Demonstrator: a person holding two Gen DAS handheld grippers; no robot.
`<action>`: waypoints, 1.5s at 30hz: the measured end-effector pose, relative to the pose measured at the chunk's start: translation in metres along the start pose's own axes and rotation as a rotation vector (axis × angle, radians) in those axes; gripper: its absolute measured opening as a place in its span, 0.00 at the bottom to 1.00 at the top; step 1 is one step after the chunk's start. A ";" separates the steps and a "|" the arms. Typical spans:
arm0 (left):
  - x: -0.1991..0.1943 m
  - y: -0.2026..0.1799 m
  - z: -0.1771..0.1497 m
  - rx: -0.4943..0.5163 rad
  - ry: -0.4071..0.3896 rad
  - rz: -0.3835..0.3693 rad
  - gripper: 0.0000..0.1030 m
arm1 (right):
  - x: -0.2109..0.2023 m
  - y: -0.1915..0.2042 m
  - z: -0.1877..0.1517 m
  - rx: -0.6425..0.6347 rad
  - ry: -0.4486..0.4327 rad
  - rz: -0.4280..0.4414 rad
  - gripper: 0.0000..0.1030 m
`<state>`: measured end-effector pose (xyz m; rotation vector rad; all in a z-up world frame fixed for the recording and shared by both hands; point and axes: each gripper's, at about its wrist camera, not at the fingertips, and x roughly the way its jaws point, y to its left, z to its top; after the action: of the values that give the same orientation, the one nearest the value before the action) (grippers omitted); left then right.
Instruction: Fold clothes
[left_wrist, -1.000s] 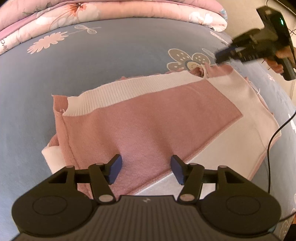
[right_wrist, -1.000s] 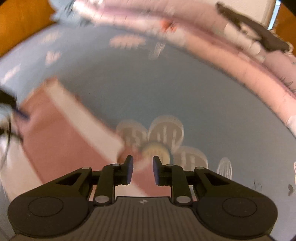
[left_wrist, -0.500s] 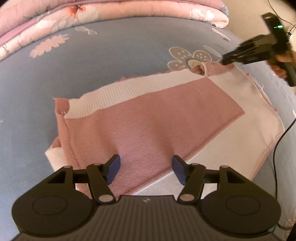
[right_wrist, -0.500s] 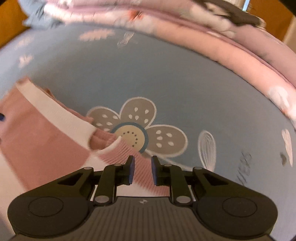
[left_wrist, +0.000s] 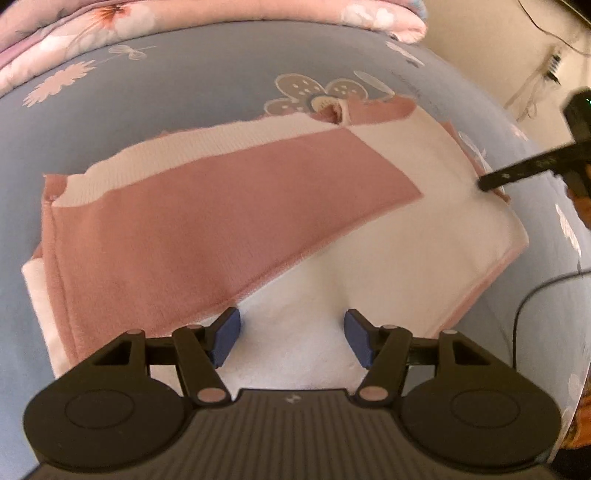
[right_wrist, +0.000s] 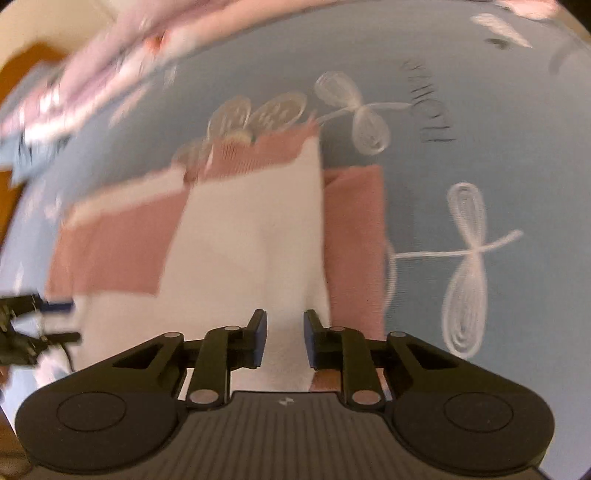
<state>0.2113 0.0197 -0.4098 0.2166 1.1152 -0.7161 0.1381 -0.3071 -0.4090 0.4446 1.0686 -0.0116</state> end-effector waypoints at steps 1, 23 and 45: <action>-0.003 -0.001 0.000 -0.012 -0.004 0.008 0.61 | -0.006 -0.002 -0.003 -0.008 -0.018 -0.012 0.52; -0.016 -0.011 -0.038 -0.271 -0.047 0.207 0.61 | -0.012 -0.023 -0.060 0.064 0.042 0.078 0.11; -0.036 0.002 -0.094 -0.354 -0.069 0.118 0.64 | 0.019 0.010 -0.018 0.060 -0.015 0.026 0.23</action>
<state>0.1341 0.0835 -0.4203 -0.0427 1.1332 -0.4090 0.1341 -0.2881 -0.4290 0.5116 1.0501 -0.0243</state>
